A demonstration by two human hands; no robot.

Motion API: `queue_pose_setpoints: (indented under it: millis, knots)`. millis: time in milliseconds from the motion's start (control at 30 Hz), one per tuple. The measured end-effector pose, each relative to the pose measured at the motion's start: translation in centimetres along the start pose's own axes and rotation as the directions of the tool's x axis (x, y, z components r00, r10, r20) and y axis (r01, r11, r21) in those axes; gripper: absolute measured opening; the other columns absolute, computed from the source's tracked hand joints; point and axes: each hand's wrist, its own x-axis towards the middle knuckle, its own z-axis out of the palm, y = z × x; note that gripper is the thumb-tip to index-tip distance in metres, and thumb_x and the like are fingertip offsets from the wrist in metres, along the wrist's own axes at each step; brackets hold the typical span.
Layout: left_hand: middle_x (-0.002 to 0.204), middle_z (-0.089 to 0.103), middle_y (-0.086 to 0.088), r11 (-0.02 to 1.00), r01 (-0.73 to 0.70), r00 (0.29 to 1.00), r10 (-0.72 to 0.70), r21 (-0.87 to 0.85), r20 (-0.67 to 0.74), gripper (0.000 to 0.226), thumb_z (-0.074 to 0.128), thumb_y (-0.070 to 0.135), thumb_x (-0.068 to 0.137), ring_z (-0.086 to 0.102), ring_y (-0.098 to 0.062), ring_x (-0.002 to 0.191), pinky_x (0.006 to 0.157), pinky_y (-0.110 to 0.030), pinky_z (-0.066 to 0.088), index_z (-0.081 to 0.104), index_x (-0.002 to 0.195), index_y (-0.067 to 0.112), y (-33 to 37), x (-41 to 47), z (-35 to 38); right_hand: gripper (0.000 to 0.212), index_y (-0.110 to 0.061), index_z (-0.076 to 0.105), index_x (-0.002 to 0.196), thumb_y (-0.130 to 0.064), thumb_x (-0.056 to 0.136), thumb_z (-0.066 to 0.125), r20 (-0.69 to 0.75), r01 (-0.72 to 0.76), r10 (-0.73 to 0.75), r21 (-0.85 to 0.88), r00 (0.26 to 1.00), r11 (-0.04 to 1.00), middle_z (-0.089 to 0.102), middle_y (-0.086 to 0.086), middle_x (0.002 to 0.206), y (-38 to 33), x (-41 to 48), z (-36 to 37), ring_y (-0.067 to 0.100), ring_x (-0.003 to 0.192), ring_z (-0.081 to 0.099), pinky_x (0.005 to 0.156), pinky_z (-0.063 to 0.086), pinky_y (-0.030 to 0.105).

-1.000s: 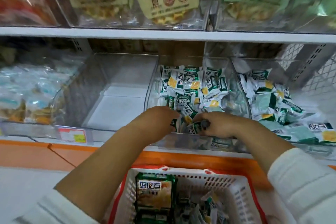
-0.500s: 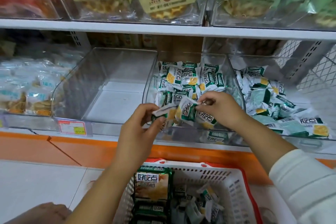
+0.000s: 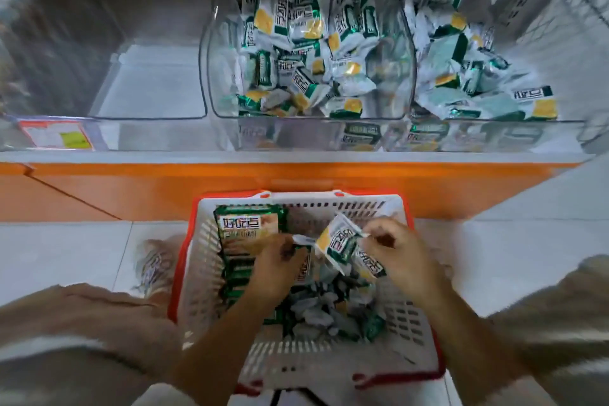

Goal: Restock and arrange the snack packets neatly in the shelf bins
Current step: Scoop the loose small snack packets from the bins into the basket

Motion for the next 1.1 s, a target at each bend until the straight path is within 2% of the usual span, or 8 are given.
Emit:
queue_pose_setpoints:
  millis: [233,333,400,567,700,833,1000,1100]
  knots:
    - [0.135,0.058,-0.007,0.944,0.157,0.932,-0.238,0.289,0.272,0.038,0.049,0.031,0.103,0.059,-0.027,0.113,0.09,-0.035,0.05,0.047,0.14,0.02,-4.3,-0.2,4.4,0.009,-0.017,0.055,0.087,-0.018,0.09,0.063,0.01,-0.521,0.532,-0.188,0.847,0.832,0.058,0.003,0.079,11.9,-1.4,4.8,0.016,0.066,0.052,0.053,0.038,0.023]
    - [0.152,0.041,0.0,0.947,0.219,0.893,-0.292,0.236,0.343,0.056,0.051,0.035,0.102,0.057,-0.019,0.116,0.079,-0.023,0.052,0.028,0.153,0.027,-4.3,-0.2,4.1,0.018,-0.013,0.053,0.103,-0.019,0.089,0.063,0.021,-0.592,0.604,-0.175,0.796,0.787,0.055,0.008,0.097,12.4,-1.5,5.0,0.022,0.083,0.056,0.068,0.047,0.027]
    - [0.154,0.04,-0.002,0.946,0.194,0.912,-0.271,0.259,0.306,0.053,0.05,0.032,0.103,0.052,-0.022,0.126,0.094,-0.031,0.05,0.032,0.152,0.023,-3.3,0.0,3.0,0.031,-0.013,0.051,0.119,-0.019,0.091,0.062,0.006,-0.604,0.612,-0.154,0.791,0.782,0.056,0.007,0.107,11.5,-1.5,4.7,0.024,0.094,0.059,0.072,0.047,0.028]
    - [0.123,0.065,0.008,0.993,-0.047,0.995,0.056,0.104,-0.088,0.027,0.054,0.022,0.1,0.059,0.006,0.096,0.08,-0.011,0.048,0.06,0.126,0.027,4.2,-1.0,-1.6,0.01,-0.027,0.065,0.098,-0.022,0.096,0.056,-0.074,-0.238,0.235,-0.035,0.969,0.971,0.066,-0.01,0.081,3.4,-0.2,2.5,0.017,0.071,0.064,0.065,0.053,0.034]
    - [0.102,0.067,0.019,0.898,-0.441,0.841,0.417,0.012,-0.345,0.022,0.062,0.015,0.094,0.063,0.006,0.087,0.068,-0.009,0.048,0.064,0.109,0.032,13.2,-2.2,-7.2,0.013,-0.042,0.062,0.101,-0.037,0.093,0.054,-0.157,0.134,-0.105,0.188,0.982,0.973,0.062,-0.034,0.095,-8.9,0.0,-0.6,-0.004,0.083,0.062,0.069,0.049,0.014]
    - [0.106,0.063,0.019,0.823,-0.544,0.729,0.561,0.165,-0.392,0.029,0.062,0.013,0.095,0.059,0.014,0.092,0.074,-0.003,0.046,0.062,0.114,0.034,19.0,1.2,-11.7,0.015,-0.038,0.063,0.105,-0.031,0.096,0.054,-0.235,0.376,-0.338,0.14,0.911,0.916,0.064,-0.024,0.098,-16.6,4.1,-3.2,-0.008,0.089,0.059,0.071,0.045,0.006]
    - [0.149,0.042,-0.005,0.828,-0.344,0.815,0.497,0.443,-0.296,0.057,0.065,0.017,0.093,0.041,-0.019,0.136,0.107,-0.022,0.031,0.043,0.146,0.02,20.7,8.5,-13.3,0.04,-0.034,0.049,0.134,-0.043,0.096,0.052,-0.034,0.206,-0.26,-0.517,0.965,0.831,0.046,0.006,0.136,-18.0,14.7,-4.5,0.02,0.108,0.052,0.081,0.039,0.026]
    - [0.157,0.027,-0.012,0.84,-0.25,0.858,0.423,0.482,-0.292,0.071,0.068,0.019,0.09,0.022,-0.032,0.145,0.118,-0.041,0.026,0.032,0.151,0.019,19.9,12.0,-13.0,0.066,-0.04,0.026,0.148,-0.055,0.089,0.052,0.065,0.088,-0.061,-0.627,0.996,0.774,0.037,0.014,0.145,-17.2,18.0,-3.5,0.035,0.122,0.047,0.093,0.041,0.032]
